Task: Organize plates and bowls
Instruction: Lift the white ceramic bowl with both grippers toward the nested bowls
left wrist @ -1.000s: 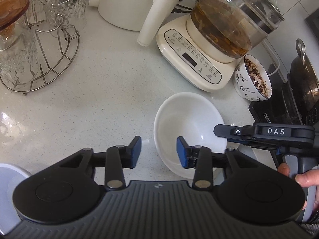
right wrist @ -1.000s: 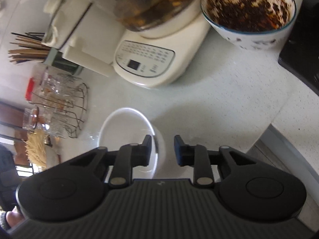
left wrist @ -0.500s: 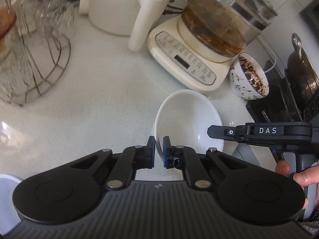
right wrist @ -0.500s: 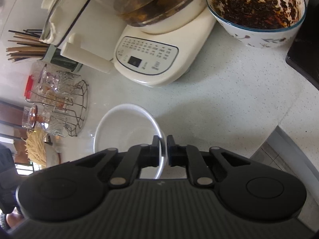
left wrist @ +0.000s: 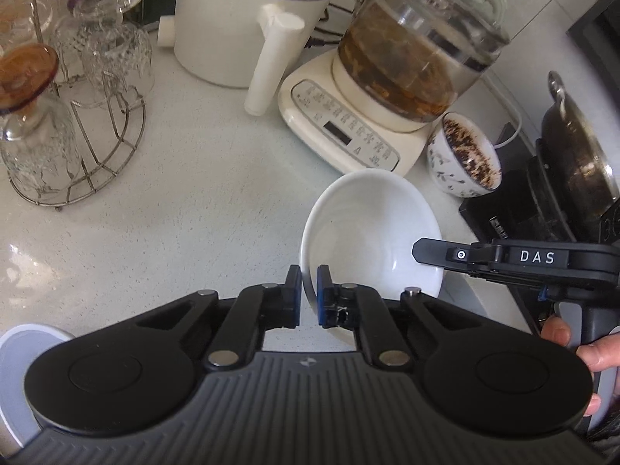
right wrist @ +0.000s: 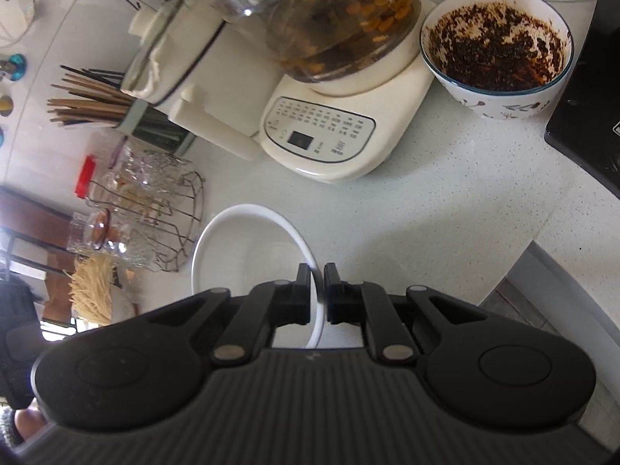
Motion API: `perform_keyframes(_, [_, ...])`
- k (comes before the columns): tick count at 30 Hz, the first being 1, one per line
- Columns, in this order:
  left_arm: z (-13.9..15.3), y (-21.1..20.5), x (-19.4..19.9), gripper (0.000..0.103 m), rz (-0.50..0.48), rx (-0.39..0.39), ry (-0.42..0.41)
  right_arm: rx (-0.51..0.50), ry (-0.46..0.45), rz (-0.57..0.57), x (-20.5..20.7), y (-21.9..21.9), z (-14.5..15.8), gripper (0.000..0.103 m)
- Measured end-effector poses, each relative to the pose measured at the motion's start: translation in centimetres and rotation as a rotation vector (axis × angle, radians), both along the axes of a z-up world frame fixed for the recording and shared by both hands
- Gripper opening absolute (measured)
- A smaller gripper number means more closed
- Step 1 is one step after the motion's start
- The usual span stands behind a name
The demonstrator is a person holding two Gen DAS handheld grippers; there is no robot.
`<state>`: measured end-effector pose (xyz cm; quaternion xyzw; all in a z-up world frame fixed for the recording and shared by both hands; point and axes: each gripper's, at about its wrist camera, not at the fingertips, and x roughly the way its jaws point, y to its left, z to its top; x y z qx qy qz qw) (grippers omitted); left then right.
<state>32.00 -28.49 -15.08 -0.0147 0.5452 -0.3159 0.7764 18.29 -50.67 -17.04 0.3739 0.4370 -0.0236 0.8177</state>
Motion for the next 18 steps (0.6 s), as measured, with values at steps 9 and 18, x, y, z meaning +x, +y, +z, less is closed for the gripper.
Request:
perform_keyframes(9, [3.7,1.5,-0.3,0.009,-0.008,-0.049,-0.062,-0.004,-0.083,0.005,-0.8,0.7,3.3,0.01])
perform_keyframes(18, [7.0,4.1,-0.5,0.009,0.021,-0.077,-0.086,0.01,-0.109,0.016,-0.8,2.5,5.6,0.01])
